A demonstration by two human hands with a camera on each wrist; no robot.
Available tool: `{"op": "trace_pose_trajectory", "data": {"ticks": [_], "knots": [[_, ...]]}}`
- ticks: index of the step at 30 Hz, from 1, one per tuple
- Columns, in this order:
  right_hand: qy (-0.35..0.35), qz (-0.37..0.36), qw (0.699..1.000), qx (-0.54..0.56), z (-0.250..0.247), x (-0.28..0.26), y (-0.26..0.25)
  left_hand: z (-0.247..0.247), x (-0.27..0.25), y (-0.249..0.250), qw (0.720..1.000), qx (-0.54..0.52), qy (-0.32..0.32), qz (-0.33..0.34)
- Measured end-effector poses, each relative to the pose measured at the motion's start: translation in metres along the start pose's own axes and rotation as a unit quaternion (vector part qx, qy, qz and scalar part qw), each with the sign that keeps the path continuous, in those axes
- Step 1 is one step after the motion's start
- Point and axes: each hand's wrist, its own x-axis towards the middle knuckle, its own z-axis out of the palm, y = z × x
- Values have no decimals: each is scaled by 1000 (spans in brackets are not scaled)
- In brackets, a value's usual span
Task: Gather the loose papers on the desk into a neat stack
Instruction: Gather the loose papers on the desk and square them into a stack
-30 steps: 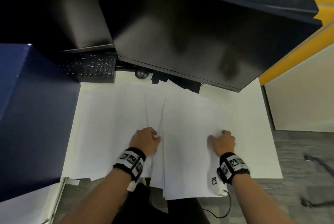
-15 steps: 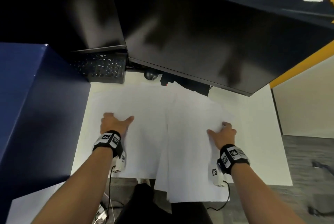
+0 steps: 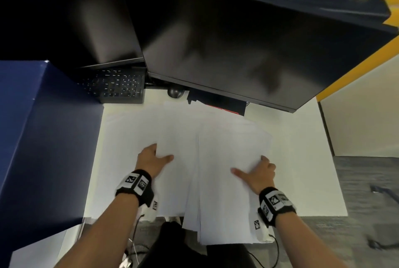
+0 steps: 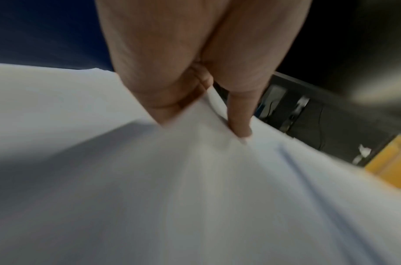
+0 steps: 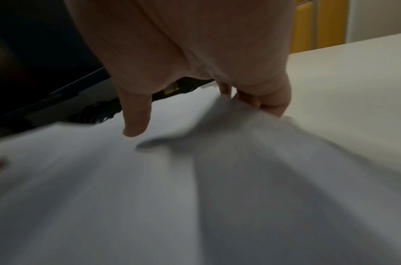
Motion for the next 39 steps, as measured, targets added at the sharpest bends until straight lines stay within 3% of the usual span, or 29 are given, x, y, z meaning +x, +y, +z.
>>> {"op": "trace_pose_trajectory", "data": {"ticks": [4,6,10,15,22,23,25,27,29,31,33,39], "knots": [[17,0,999,-45,19,-4,-8,-14,-20,49,986,-41,109,117],[19,14,999,-37,17,-1,-10,-37,-29,71,979,-73,119,151],[19,12,999,-29,14,3,-13,-60,-31,91,971,-208,47,111],[18,6,999,-26,22,0,-20,-17,-32,72,960,-274,-59,-19],[23,1,999,-22,24,3,-18,-34,-65,83,859,-479,-171,59],[27,-3,999,-29,24,4,-18,-33,-64,80,863,-467,-183,59],[31,-6,999,-34,23,3,-20,-22,-57,69,912,-365,-180,48],[14,-8,1000,-10,20,5,-19,-5,-46,54,968,-204,-141,37],[13,-6,999,29,15,11,-12,12,-34,36,994,-31,-101,20],[48,15,997,61,4,21,-3,27,-24,20,997,57,-48,-19],[79,41,993,82,-7,33,1,40,-19,14,996,74,8,-43],[49,-16,992,111,-9,65,-32,78,-7,42,992,123,3,-21]]}}
